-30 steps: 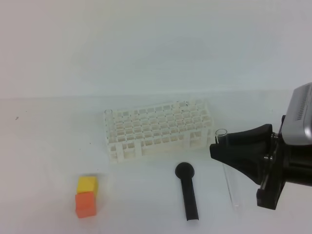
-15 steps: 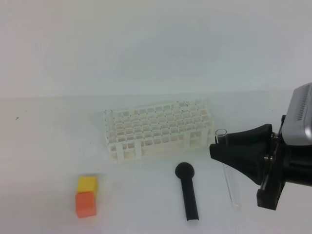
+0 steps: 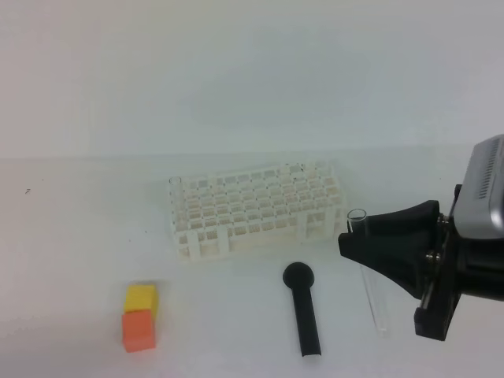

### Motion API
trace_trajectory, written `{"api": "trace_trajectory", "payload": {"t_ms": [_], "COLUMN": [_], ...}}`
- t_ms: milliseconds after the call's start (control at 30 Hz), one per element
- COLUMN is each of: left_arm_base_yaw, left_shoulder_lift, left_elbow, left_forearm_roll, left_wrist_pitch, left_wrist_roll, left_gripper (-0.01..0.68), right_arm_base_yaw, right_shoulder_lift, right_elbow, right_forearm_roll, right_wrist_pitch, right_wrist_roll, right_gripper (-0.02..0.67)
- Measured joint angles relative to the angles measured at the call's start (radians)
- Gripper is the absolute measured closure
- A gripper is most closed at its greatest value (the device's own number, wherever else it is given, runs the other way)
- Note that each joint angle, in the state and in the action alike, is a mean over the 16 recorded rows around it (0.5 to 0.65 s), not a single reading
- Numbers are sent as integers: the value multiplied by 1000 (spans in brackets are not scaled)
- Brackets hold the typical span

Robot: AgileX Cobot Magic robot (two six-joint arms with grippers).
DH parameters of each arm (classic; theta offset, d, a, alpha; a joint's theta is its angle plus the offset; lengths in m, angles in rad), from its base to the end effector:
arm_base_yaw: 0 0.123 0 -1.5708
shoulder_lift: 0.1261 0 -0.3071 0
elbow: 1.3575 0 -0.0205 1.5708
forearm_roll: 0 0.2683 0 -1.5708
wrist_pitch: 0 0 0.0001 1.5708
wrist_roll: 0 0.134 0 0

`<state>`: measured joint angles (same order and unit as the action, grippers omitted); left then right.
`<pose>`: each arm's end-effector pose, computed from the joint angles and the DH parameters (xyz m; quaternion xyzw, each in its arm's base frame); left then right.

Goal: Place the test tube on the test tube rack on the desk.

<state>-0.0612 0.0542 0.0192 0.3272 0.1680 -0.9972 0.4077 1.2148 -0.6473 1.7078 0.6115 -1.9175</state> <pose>0.0985 0.0012 0.1828 -0.2450 0.7158 -0.2160 0.6172 0.2264 0.1809 0.2749 -0.3886 0.7095 0.3061 0.5019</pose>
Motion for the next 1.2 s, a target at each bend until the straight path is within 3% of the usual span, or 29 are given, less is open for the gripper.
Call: {"api": "trace_trajectory", "payload": {"t_ms": [667,867,1033,1200], "left_arm_base_yaw": [0,0,1,1], "left_shoulder_lift": [0,0,0,0], "left_elbow": [-14,-14,-12,-10], "left_forearm_roll": [62,62,63,64], "left_wrist_pitch": [23,23,23,23], "left_wrist_roll": [1,1,1,1], "left_gripper": [674,674,674,674], "right_arm_base_yaw": [0,18,47,80], "right_shoulder_lift": [0,0,0,1], "right_elbow": [0,0,1,2], "right_forearm_roll": [-1,-103,-317,-693], "right_wrist_pitch": [-302,-320,-399,-556], "right_wrist_roll": [-115,-109,60,470], "right_gripper": [524,524,524,524]}}
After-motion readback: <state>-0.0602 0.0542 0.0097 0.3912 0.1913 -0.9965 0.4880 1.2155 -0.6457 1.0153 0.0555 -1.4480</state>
